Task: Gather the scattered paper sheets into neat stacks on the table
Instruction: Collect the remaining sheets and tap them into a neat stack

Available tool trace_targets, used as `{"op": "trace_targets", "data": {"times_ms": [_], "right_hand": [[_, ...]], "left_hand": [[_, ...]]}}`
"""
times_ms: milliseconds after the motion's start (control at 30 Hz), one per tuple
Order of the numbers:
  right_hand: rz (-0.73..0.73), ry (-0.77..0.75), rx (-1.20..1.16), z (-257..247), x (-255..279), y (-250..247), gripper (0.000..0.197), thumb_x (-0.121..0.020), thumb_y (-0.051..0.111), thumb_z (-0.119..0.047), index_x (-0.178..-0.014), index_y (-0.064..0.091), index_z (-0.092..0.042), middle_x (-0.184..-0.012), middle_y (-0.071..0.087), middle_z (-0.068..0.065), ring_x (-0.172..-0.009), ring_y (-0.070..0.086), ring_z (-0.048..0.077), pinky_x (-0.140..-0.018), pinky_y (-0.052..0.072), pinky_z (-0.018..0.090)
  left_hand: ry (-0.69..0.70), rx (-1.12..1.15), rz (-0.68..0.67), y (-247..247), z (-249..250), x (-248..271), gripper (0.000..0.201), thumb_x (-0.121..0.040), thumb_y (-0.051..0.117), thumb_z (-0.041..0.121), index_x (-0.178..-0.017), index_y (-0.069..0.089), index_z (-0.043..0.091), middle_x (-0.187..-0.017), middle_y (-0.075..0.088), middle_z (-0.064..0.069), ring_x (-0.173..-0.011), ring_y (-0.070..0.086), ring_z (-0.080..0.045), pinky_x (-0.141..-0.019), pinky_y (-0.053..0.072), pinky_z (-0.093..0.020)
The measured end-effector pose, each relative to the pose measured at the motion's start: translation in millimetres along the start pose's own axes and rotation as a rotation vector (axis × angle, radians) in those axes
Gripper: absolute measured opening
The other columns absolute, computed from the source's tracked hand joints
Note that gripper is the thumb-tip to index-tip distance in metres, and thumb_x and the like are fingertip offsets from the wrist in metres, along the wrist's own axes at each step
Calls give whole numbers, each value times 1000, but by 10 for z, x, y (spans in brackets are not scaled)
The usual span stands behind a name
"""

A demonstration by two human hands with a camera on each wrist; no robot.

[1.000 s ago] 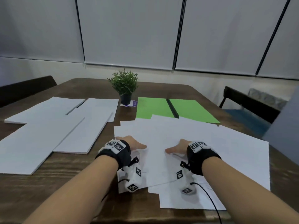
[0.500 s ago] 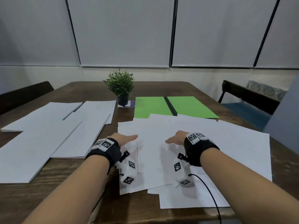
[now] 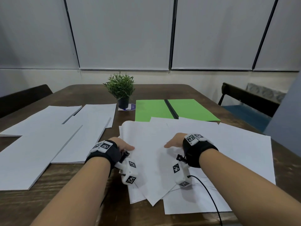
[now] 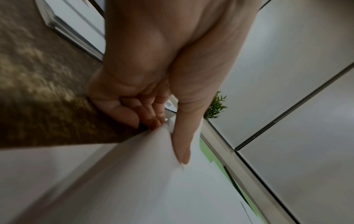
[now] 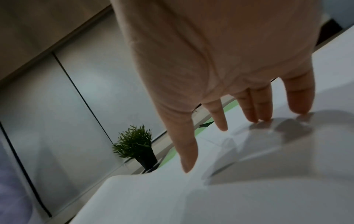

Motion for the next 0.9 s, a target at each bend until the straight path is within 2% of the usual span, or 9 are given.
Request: {"op": "trace_targets", "data": {"times_ms": [100,133,200,267,467,600,667,733,900], "right_hand": [[34,68,5,234,42,-68,59,-69,76,-58,-111,63,-19,-118,63,5,-102,57,27,-89,44,32],[39,66,11,249,77,-73,63,-65,77,-61,-110,64,-18,-114,64,5,-98,57,27,-87,45,32],[28,48,26,203,90,-39,60,-60,79,-64,-97,64,-20,-100,66,3,-91,60,26,-82,47,31],[6,37,32,136,59,27,57,-59,82,-60,-92,62,-19,-95,66,3,-91,62,26,-83,49,31],[19,58,78,207,39,6,54,-69,77,-56,-107,65,-20,-105,66,3,-93,60,24,-90,49,31],[16,78,29,297,-18,-55,51,-79,69,-54,-116,65,-18,-119,66,4,-104,62,25,-93,48,31],[54,98,22,346,-31,-119,56,-85,62,-54,-127,59,-17,-130,60,6,-117,57,26,-97,43,31],[85,101,26,385,-62,-156,57,-89,57,-54,-131,56,-15,-137,55,6,-123,52,25,-100,39,31],[77,118,23,429,-93,-133,56,-86,65,-50,-127,59,-13,-132,59,6,-119,56,26,-99,44,31]], "left_hand": [[14,-64,25,-27,52,115,27,-77,79,23,-77,59,5,-74,62,-7,-70,60,-21,-68,52,-28],[16,-81,25,-21,74,153,27,-79,78,26,-80,60,5,-74,61,-7,-70,59,-21,-67,51,-27],[35,-131,35,-21,94,146,40,-76,79,35,-96,64,5,-90,66,-9,-88,63,-23,-84,51,-29],[44,-153,46,-17,110,152,53,-73,79,42,-108,64,5,-105,67,-9,-101,63,-23,-91,48,-28],[69,-131,42,38,186,133,67,-74,76,48,-122,57,6,-116,63,-8,-108,59,-24,-91,45,-26],[47,-177,40,18,177,136,79,-78,63,60,-133,48,6,-136,52,-9,-126,48,-25,-108,36,-32],[30,-207,49,-1,166,143,81,-79,62,61,-133,47,2,-135,53,-12,-126,49,-26,-106,37,-30],[39,-257,51,12,176,181,74,-81,62,58,-127,52,0,-130,57,-13,-122,53,-26,-95,41,-25],[54,-299,77,69,251,224,64,-82,68,48,-121,56,-1,-125,60,-14,-118,56,-26,-91,43,-26]]}}
Point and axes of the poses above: each hand's wrist, its own x-axis away from the middle knuckle, its own y-axis out of the palm, z = x × y, the point moved 10 cm from there along -x, towards the middle knuckle
